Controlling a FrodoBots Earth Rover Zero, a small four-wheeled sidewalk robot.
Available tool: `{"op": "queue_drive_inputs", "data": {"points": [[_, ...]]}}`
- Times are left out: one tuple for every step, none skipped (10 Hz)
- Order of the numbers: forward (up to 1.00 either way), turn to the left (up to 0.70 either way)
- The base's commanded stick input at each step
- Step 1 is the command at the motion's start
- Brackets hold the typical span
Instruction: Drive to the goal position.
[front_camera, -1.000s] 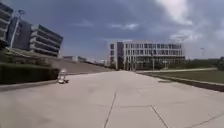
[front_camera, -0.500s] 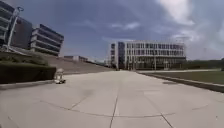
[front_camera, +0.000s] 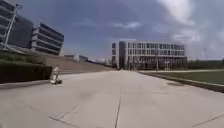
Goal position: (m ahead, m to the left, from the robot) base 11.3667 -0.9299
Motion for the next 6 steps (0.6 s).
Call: {"op": "queue_drive_inputs", "data": {"points": [[0.7,0.0],[0.7,0.0],[0.7,0.0],[0.7,0.0],[0.7,0.0],[0.7,0.0]]}}
